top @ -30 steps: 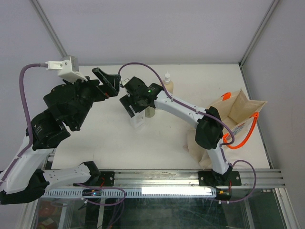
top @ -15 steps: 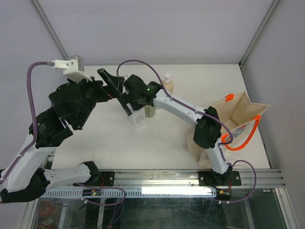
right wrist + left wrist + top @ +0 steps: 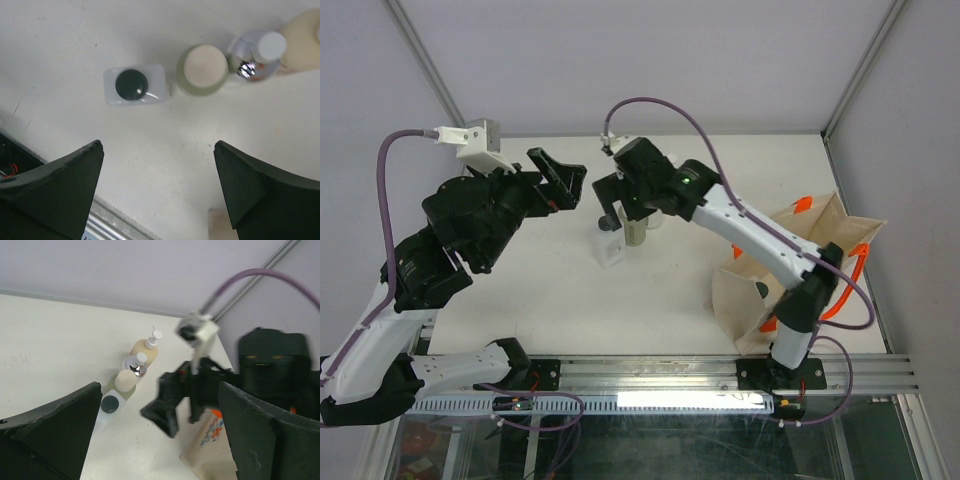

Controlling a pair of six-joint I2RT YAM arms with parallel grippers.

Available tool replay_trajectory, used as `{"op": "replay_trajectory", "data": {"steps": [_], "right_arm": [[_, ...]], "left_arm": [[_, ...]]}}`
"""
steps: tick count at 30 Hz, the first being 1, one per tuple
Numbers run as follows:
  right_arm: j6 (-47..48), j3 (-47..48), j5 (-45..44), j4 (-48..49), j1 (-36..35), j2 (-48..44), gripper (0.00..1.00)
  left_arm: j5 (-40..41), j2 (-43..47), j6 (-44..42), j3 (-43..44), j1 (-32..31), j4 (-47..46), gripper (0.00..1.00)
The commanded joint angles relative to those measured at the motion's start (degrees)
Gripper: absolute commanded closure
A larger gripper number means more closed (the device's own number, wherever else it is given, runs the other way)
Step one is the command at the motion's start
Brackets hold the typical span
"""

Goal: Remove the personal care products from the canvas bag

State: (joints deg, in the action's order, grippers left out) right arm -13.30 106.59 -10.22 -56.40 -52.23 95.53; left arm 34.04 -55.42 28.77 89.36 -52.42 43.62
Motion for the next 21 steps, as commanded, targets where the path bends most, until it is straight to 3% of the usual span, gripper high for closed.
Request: {"op": "replay_trajectory", "data": {"steps": [1, 8, 16, 21], "right_arm": [[-4.4, -6.8, -4.0, -3.8, 2.0, -15.6, 0.05], [-12.8, -11.3, -13.8, -17.7, 4.8, -30.8, 0.09], [-30.8, -20.1, -19.4, -30.2, 5.1, -42.6, 0.32], [-35.5, -26.2, -18.1, -31.0, 5.1, -49.1, 0.44]], "left_arm": [[-6.1, 0.4, 2.9, -3.8, 0.1, -3.6, 0.01], [-21.5, -6.8, 5.3, -7.9, 0.1, -11.2, 0.01], [-43.1, -22.7, 5.1, -3.6, -0.4, -17.8, 0.01], [-49.8, -31.8, 4.4, 1.1, -3.1, -18.9, 0.01]]}}
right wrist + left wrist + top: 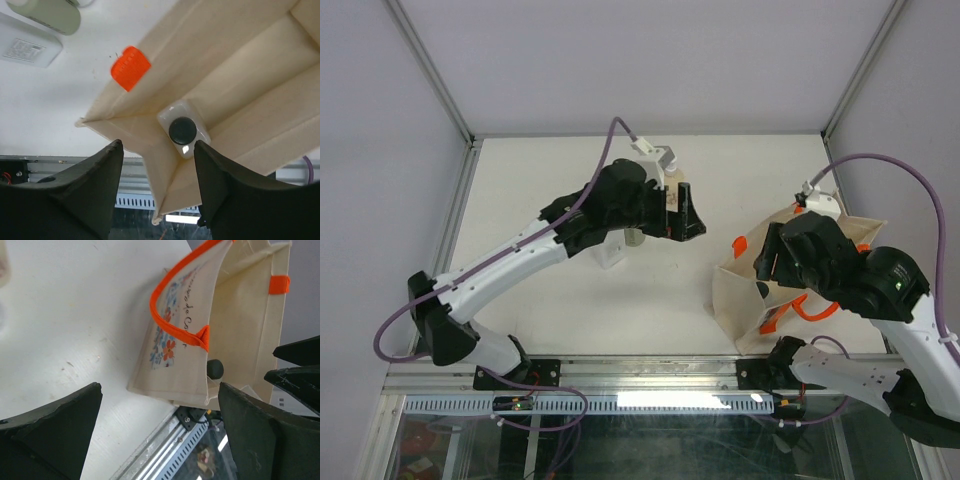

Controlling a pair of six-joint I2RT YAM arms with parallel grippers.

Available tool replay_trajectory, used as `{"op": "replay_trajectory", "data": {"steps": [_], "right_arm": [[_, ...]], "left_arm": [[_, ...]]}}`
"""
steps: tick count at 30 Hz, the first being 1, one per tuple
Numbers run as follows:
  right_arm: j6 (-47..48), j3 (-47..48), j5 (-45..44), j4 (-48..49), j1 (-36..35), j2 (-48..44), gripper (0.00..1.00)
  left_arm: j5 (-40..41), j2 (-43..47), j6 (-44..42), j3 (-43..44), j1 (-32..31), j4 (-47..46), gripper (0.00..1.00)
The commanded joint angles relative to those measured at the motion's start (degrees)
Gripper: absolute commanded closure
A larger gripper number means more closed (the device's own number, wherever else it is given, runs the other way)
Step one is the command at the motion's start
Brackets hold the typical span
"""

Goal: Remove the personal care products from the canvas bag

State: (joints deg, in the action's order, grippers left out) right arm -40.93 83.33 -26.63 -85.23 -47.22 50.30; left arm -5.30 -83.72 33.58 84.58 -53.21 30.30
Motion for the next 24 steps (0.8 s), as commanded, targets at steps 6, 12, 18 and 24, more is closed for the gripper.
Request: {"op": "replay_trajectory", "data": {"steps": [6, 12, 18, 24], "right_arm": [[-8.9, -7.8, 1.2, -1.4, 0.0, -7.1, 0.57], [-6.4, -12.5, 7.0, 2.6, 0.0, -7.3, 0.63], [-5.8, -17.7, 15.3, 6.4, 0.1, -8.1, 0.65], [-7.7, -23.8, 21.4, 11.0, 0.1, -9.8, 0.52]], "left_arm": [[-14.1, -10.7, 0.1, 8.7, -5.4, -5.7, 0.01], [-17.0, -13.9, -0.1, 9.3, -6.7, -5.7, 0.01], [-19.2, -15.1, -2.5, 6.0, -6.9, -2.7, 0.01], [-20.4, -13.8, -5.9, 1.5, -7.0, 0.6, 0.01]]}}
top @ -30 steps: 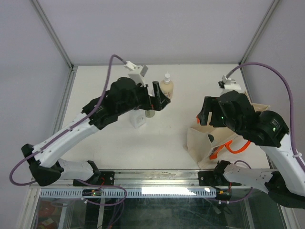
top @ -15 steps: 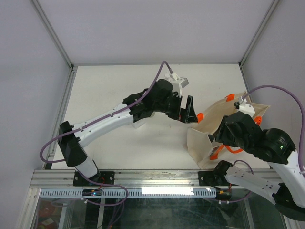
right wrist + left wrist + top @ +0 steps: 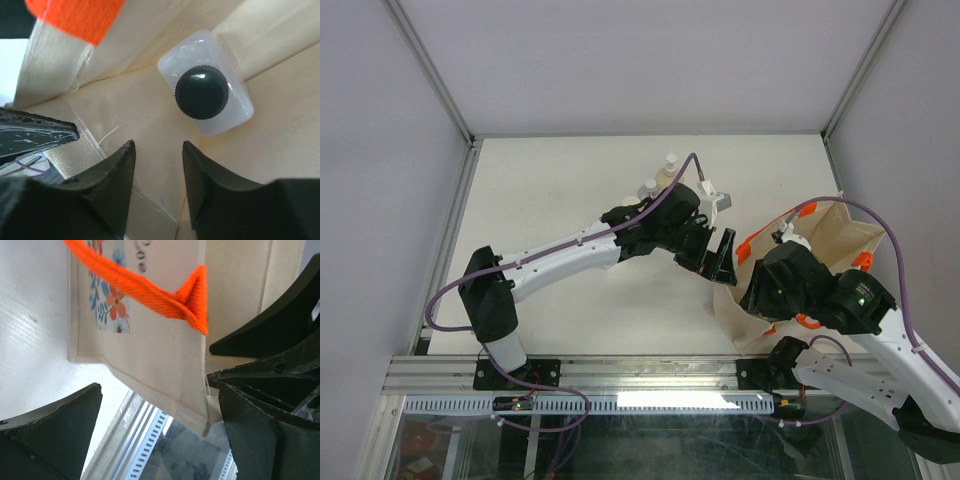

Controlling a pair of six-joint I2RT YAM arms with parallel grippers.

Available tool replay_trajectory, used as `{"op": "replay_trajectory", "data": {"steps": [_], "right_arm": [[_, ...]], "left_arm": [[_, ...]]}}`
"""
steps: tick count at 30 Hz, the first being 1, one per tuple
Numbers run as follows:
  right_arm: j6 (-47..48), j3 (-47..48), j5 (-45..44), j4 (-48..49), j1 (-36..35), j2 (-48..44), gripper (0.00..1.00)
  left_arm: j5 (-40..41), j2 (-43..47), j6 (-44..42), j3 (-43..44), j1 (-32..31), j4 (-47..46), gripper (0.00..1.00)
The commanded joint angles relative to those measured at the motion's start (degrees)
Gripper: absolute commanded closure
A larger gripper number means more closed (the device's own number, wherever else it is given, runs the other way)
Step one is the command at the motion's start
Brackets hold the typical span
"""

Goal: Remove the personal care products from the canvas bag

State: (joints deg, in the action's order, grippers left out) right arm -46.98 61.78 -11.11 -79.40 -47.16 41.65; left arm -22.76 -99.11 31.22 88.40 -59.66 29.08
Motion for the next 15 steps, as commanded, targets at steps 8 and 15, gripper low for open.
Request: {"op": "replay_trajectory", "data": {"steps": [8, 15], "right_arm": [[-1.8, 0.1, -2.1, 3.1, 0.0, -0.7, 0.26], [-14.5, 2.0, -16.1, -5.5, 0.0, 3.6, 0.19]], "left_arm": [[-1.8, 3.1, -6.2, -7.3, -2.1, 3.0, 0.01], [-0.9, 1.8, -6.1, -6.2, -2.9, 3.1, 0.01]]}}
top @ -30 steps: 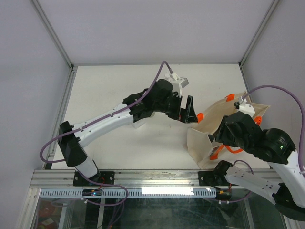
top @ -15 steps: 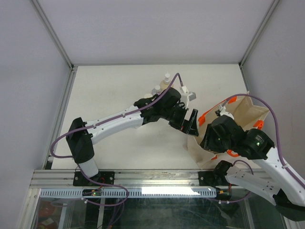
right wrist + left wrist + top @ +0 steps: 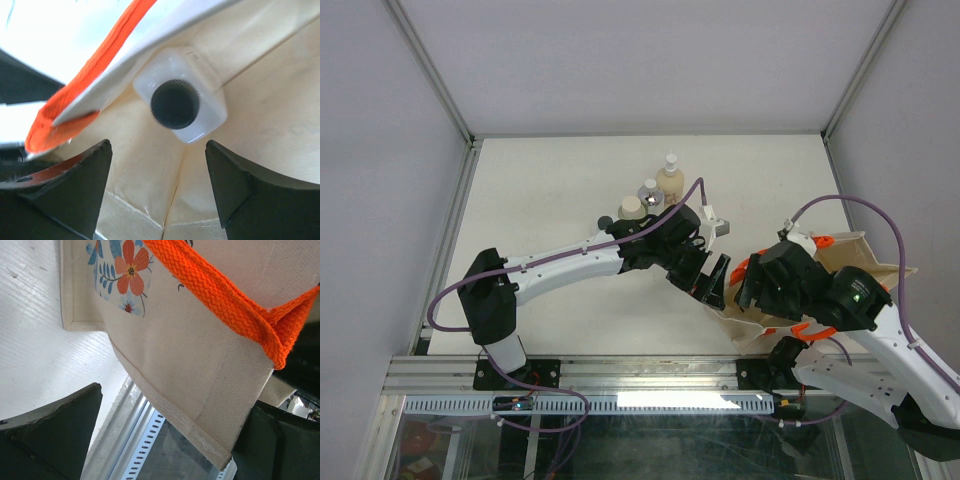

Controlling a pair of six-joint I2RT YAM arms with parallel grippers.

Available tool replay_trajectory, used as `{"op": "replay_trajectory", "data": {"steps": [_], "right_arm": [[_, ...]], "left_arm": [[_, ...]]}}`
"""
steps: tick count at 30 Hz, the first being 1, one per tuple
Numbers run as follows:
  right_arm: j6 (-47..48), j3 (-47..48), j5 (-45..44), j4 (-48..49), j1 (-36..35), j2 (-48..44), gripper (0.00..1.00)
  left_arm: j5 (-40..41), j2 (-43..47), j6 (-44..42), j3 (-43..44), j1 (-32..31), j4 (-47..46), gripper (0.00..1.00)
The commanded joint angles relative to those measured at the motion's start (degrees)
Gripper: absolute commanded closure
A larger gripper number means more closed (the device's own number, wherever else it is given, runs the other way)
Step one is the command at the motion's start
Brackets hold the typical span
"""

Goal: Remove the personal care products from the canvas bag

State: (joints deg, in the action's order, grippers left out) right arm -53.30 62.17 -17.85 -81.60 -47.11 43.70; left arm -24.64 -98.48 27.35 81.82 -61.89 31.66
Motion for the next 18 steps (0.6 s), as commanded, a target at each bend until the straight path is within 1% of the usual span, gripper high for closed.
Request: {"op": "replay_trajectory", "data": {"steps": [1, 5, 10, 13, 18], "right_arm": [[-8.2, 0.9, -9.1, -1.9, 0.0, 1.7, 0.19], [-9.3, -2.4, -6.9, 2.5, 0.0, 2.7, 0.18], [-17.7, -5.6, -7.3, 4.1, 0.0, 4.5, 0.18], [-14.6, -7.8, -6.7, 8.3, 0.0, 5.7, 0.17], [-14.1, -7.8, -9.5, 7.2, 0.1, 9.5, 0.09]], "left_arm": [[1.1, 1.1, -2.2, 0.6, -0.7, 0.5, 0.01], [1.1, 0.4, -2.6, 1.6, -0.7, 1.2, 0.01], [1.0, -0.4, -2.8, 3.0, -0.7, 1.7, 0.01], [0.9, -0.8, -3.0, 3.5, -0.7, 2.0, 0.01], [0.6, -1.1, -3.0, 3.5, -0.7, 2.0, 0.01]]}}
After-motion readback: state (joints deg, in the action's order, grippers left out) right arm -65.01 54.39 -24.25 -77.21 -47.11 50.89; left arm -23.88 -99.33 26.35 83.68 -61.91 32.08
